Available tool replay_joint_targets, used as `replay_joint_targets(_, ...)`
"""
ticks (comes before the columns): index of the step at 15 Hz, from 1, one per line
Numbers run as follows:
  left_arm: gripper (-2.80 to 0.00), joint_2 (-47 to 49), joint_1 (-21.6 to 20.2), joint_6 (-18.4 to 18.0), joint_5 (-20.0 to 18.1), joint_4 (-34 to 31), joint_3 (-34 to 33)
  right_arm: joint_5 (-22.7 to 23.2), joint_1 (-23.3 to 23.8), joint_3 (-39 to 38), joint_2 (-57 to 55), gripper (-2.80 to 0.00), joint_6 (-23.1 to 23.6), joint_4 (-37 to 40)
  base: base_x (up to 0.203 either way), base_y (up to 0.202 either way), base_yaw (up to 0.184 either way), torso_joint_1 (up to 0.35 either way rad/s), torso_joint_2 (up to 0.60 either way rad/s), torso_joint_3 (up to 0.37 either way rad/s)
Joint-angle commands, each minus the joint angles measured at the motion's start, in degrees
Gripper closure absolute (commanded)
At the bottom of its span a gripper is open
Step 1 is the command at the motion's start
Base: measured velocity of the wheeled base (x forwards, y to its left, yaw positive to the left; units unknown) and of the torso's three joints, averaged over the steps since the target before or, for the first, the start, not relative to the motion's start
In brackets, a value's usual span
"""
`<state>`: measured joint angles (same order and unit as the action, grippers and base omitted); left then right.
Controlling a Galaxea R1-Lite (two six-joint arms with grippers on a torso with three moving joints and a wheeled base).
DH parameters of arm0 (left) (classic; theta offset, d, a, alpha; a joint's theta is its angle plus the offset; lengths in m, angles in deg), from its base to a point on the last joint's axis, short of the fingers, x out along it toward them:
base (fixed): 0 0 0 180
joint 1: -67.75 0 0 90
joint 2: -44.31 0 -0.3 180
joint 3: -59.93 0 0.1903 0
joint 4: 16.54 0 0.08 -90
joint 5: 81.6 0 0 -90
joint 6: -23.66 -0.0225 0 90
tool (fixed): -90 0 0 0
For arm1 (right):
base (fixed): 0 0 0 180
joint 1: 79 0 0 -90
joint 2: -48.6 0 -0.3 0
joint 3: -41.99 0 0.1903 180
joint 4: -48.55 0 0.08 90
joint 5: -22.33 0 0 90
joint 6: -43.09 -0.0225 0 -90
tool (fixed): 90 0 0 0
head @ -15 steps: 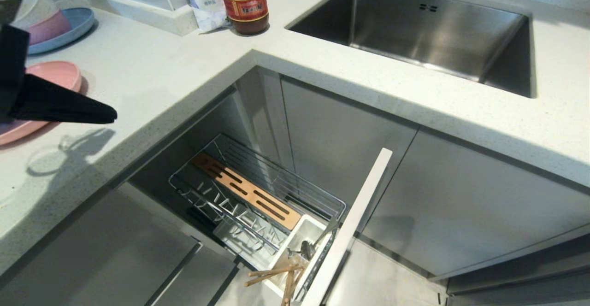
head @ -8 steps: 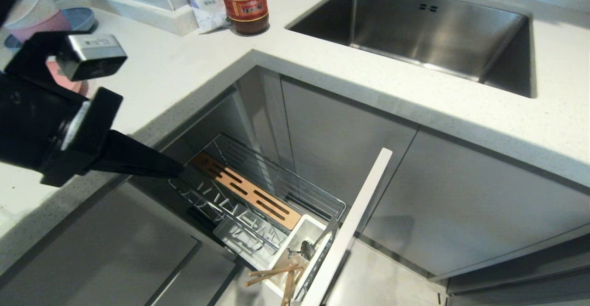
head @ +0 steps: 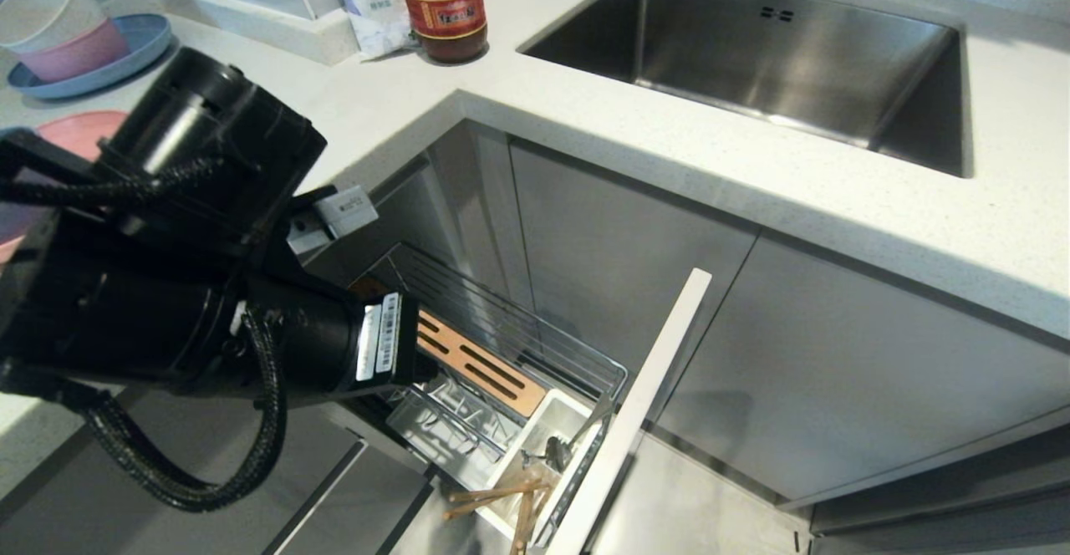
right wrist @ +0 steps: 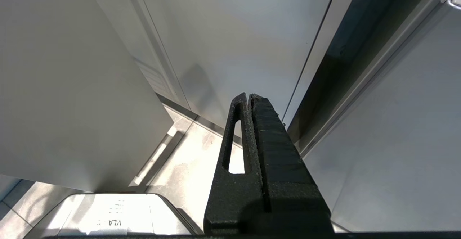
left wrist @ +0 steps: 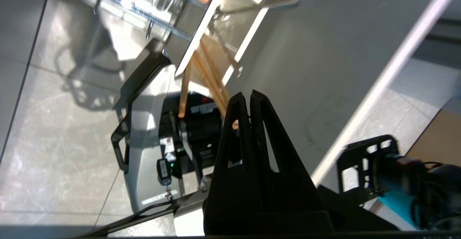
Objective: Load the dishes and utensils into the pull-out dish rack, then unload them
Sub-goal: Take the chopsticks out of the cupboard
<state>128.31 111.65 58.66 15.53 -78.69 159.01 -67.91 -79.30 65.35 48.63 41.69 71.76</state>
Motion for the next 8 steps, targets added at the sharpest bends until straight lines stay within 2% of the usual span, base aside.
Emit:
replay_joint_targets(1,0.00,-0.77,0.54,0.84,0.06,4.84,-6.95,-0.02,-0.06,-0.09,0.24,0.00,0.00,-0.02,0.000,0.000,0.000,0.000,0.00,0.000)
replay_joint_targets(3,0.00,-0.44,2.35,1.38,0.31,10.73,-10.60,-0.02,-0.06,-0.09,0.24,0.00,0.00,-0.02,0.000,0.000,0.000,0.000,0.00,0.000)
replay_joint_targets(6,0.00,1.39,3.79,1.56,0.61,13.25,-12.97,-0.02,-0.06,-0.09,0.24,0.00,0.00,0.05,0.000,0.000,0.000,0.000,0.00,0.000)
replay_joint_targets(8,0.00,2.81,5.27,1.84,4.60,16.94,-15.15,-0.02,-0.06,-0.09,0.24,0.00,0.00,-0.02,0.000,0.000,0.000,0.000,0.00,0.000)
